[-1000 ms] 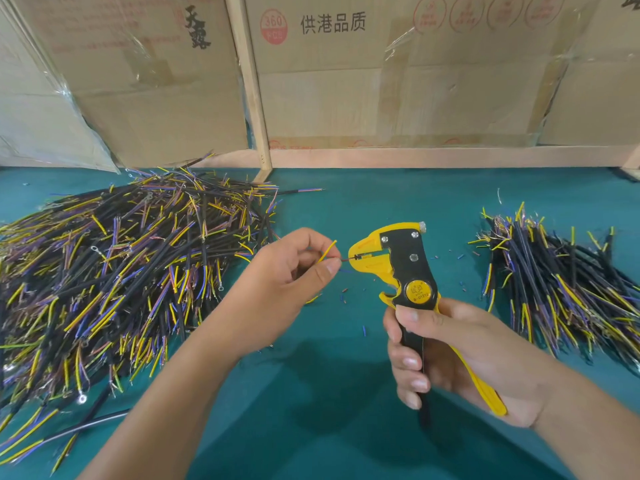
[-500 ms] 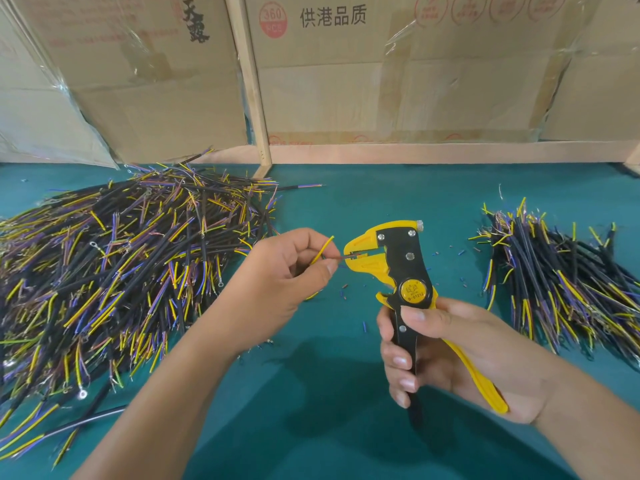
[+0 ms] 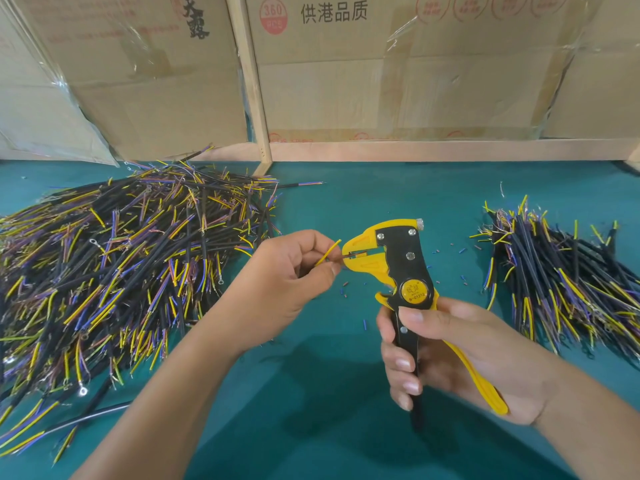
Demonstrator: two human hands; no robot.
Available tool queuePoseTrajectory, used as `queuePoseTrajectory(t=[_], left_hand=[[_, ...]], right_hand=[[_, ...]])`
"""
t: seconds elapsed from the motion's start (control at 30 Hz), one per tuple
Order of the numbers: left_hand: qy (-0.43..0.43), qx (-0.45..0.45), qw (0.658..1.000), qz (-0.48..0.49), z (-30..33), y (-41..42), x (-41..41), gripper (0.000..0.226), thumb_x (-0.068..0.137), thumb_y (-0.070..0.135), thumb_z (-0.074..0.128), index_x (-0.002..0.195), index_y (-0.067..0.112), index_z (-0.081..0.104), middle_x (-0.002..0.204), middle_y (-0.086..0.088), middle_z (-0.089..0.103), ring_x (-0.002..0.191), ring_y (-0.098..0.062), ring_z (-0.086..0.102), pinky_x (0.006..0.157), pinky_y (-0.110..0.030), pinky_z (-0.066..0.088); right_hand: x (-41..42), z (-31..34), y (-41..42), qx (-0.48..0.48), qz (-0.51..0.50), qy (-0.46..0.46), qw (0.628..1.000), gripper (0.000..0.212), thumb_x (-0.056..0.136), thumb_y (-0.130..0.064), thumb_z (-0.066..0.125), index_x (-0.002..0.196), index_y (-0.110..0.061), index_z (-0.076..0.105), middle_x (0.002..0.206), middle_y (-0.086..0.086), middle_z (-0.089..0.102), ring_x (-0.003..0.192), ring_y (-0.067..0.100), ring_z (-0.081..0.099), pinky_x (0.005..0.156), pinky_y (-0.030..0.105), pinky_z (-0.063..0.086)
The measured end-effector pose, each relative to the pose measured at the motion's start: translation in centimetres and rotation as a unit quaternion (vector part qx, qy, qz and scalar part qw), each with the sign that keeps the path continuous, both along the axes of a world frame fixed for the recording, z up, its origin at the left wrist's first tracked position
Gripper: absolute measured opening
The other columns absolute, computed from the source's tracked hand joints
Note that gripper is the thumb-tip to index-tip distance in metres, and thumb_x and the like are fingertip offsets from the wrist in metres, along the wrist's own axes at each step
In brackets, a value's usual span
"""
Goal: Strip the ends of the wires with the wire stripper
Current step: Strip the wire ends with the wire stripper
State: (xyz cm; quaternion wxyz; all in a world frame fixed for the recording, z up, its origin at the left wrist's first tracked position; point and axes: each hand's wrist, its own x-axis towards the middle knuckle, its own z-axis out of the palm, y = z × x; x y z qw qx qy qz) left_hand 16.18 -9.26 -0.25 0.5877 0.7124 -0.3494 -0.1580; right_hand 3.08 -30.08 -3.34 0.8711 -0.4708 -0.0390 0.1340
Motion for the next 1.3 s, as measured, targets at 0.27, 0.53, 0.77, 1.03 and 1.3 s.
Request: queuePoseTrajectory(t=[0.27, 0.53, 0.77, 1.03, 1.3], left_hand=[[0.006, -0.009, 1.0, -0.002, 0.3, 0.1, 0.0, 0.015, 0.092, 0.02, 0.059, 0.08, 0.024, 0.066, 0.055, 0.009, 0.037, 0.049, -0.008, 0.023, 0.045, -0.014, 0.023], [-0.02, 0.013, 1.0, -0.002, -0.1, 0.4, 0.2, 0.009, 0.097, 0.015, 0.062, 0.093, 0.01, 0.068, 0.056, 0.011, 0.045, 0.046, -0.004, 0.026, 0.044, -0.012, 0.023], [-0.045, 0.018, 0.999, -0.015, 0.1, 0.8, 0.5, 0.018, 0.094, 0.028, 0.056, 0.088, 0.023, 0.072, 0.058, 0.002, 0.057, 0.049, -0.016, 0.027, 0.045, -0.022, 0.024], [-0.046, 0.023, 0.999, 0.001, -0.2, 0.7, 0.5, 0.017, 0.09, 0.023, 0.057, 0.084, 0.022, 0.073, 0.055, 0.004, 0.054, 0.048, -0.013, 0.028, 0.044, -0.02, 0.023], [-0.066, 0.02, 0.997, -0.017, 0.0, 1.0, 0.5, 0.02, 0.095, 0.029, 0.056, 0.091, 0.025, 0.075, 0.058, 0.002, 0.055, 0.048, -0.015, 0.027, 0.044, -0.02, 0.022]], right_hand=[[0.2, 1.4, 1.7, -0.07, 0.036, 0.049, 0.996, 0.027, 0.087, -0.032, 0.072, 0.089, -0.007, 0.061, 0.07, 0.012, 0.046, 0.059, 0.027, 0.045, 0.062, 0.042, 0.048], [0.2, 1.5, 1.6, -0.052, 0.044, 0.046, 0.997, 0.035, 0.084, -0.035, 0.08, 0.092, -0.007, 0.061, 0.072, 0.013, 0.047, 0.06, 0.027, 0.046, 0.063, 0.043, 0.048], [0.2, 1.4, 1.6, -0.057, 0.039, 0.051, 0.996, 0.028, 0.087, -0.032, 0.074, 0.09, -0.008, 0.061, 0.072, 0.012, 0.047, 0.059, 0.027, 0.046, 0.063, 0.042, 0.048], [0.2, 1.4, 1.6, -0.046, 0.046, 0.046, 0.997, 0.035, 0.082, -0.035, 0.081, 0.09, -0.008, 0.061, 0.072, 0.012, 0.046, 0.059, 0.027, 0.046, 0.063, 0.043, 0.049], [0.2, 1.5, 1.4, -0.047, 0.047, 0.044, 0.997, 0.036, 0.082, -0.036, 0.081, 0.091, -0.007, 0.06, 0.073, 0.013, 0.047, 0.06, 0.027, 0.046, 0.064, 0.043, 0.048]])
